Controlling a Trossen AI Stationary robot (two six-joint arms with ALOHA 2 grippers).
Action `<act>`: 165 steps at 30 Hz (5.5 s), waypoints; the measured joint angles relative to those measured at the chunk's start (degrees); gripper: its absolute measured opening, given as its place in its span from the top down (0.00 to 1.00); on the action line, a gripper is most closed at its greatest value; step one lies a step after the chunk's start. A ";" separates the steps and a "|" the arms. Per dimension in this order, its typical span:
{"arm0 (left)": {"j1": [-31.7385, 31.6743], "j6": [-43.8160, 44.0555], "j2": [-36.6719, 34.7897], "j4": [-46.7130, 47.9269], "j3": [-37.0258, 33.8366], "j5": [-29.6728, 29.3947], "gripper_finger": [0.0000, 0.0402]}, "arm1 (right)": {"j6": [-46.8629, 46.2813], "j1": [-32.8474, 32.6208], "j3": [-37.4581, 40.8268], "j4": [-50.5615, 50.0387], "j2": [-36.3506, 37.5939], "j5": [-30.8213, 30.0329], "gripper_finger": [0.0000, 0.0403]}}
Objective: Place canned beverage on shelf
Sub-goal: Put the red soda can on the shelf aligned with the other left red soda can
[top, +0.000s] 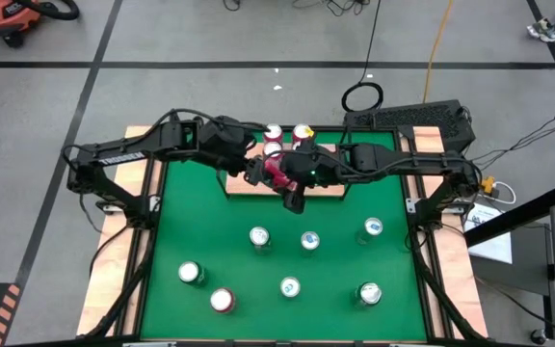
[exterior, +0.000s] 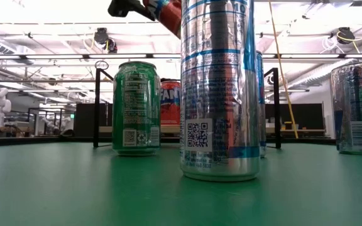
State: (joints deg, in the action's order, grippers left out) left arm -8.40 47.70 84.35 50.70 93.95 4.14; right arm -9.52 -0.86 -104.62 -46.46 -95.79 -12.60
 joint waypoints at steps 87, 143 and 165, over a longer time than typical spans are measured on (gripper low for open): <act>-1.25 -42.13 -2.18 -11.30 0.11 11.86 0.16 | 1.93 17.32 0.07 7.19 -0.61 55.16 0.27; -1.66 -59.07 14.20 6.22 7.74 -3.22 0.30 | 0.53 15.02 0.00 -27.56 27.51 14.14 0.13; -5.89 -65.16 23.34 8.73 7.39 -3.34 0.30 | 2.87 15.02 0.02 -26.78 27.17 14.29 0.13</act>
State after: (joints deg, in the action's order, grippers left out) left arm -14.29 -17.46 107.68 59.42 101.34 0.80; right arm -6.65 14.15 -104.60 -73.23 -68.62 1.69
